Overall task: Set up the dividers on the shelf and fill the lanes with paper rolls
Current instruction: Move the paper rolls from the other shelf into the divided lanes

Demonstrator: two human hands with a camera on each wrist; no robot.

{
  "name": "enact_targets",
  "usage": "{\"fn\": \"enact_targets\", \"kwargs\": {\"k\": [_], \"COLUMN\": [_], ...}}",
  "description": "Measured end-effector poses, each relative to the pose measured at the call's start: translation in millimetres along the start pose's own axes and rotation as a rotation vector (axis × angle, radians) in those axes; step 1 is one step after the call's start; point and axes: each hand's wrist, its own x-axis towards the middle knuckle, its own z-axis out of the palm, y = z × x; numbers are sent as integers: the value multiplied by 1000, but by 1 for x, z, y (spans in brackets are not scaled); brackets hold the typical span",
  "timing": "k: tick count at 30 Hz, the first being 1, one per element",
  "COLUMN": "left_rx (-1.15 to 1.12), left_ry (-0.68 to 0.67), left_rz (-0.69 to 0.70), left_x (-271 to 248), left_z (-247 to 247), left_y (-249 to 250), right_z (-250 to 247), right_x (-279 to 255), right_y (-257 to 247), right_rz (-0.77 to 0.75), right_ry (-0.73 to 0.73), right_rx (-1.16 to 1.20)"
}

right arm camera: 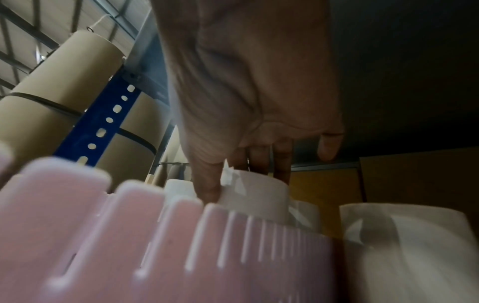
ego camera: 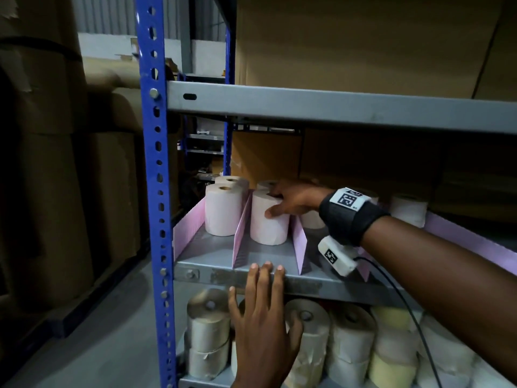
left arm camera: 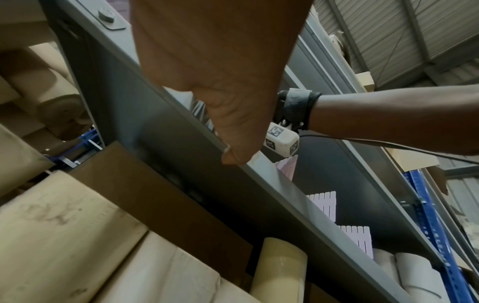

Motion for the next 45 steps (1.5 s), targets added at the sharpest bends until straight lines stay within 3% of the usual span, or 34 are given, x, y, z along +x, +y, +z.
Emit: {"fn": "enact_targets", "kwargs": {"k": [10,19,23,28,31,37,45], "left_rx": [-17,-77,-82,-81,-176,-486,-652], "left_ry": [24,-24,-133,-217,-199,-27,-58], "left_rz": [23,91,68,92,81,119,214], "left_x": [0,-6,-6,-9,-29,-79,-112], "left_z": [4,-4,-6,-28,-44,-60,-60], "left_y": [0,-11,-18,-19,-9,36,120], "right_z": [5,-5,-9,5,26,74,104], "right_x": [15,-12,-58,-145,-202,-305,-388], "right_y": [6,0,-5,-4,2,19,64], "right_rz": [7,-6,-79,-101,-78,72,268], "right_ry": [63,-33,97,347,428,533,572], "right_rx": [-61,54,214,157,183,302,322]}}
